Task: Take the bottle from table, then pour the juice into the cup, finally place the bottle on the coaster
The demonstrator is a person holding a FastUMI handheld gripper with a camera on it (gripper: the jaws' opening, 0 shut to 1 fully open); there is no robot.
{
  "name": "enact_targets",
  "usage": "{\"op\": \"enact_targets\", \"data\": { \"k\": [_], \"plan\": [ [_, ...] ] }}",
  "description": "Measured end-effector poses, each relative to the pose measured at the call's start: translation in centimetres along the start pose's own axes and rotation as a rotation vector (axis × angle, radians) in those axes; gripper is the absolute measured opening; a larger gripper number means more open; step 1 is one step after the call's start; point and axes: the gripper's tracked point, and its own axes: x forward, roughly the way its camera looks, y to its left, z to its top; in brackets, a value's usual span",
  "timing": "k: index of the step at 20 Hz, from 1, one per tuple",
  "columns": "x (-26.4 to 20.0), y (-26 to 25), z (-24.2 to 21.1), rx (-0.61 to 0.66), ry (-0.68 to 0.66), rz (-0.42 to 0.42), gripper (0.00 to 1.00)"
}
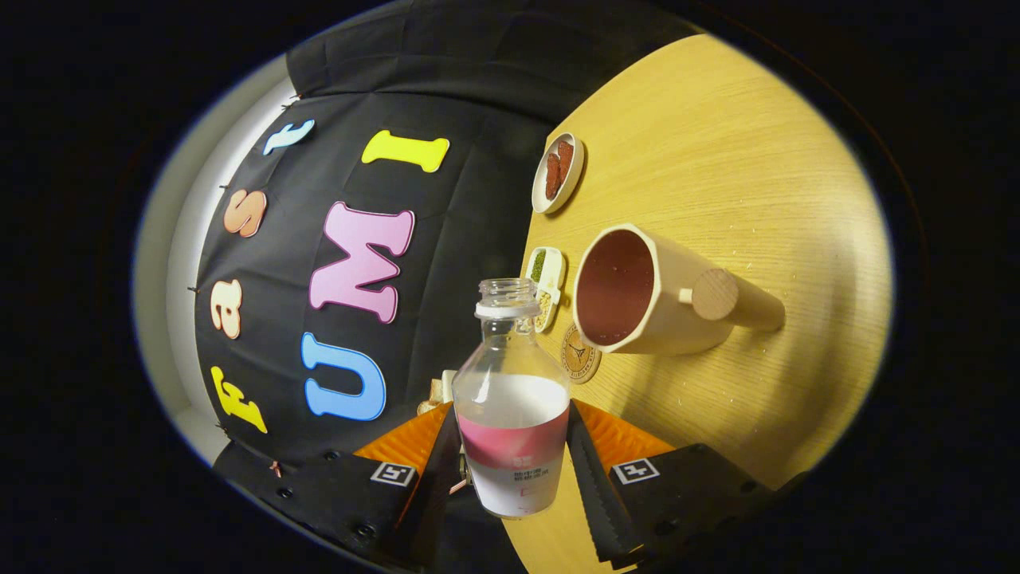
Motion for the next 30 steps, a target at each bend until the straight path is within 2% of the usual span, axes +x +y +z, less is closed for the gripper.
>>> {"op": "enact_targets", "data": {
  "k": [6, 14, 30],
  "plan": [
    [0.9, 0.6, -0.7, 0.122, 0.042, 0.030, 0.74],
    [0.6, 0.6, -0.4, 0.267, 0.021, 0.037, 0.74],
    [1.5, 0.5, -0.1, 0.427, 0.022, 0.016, 0.74]
  ]
}}
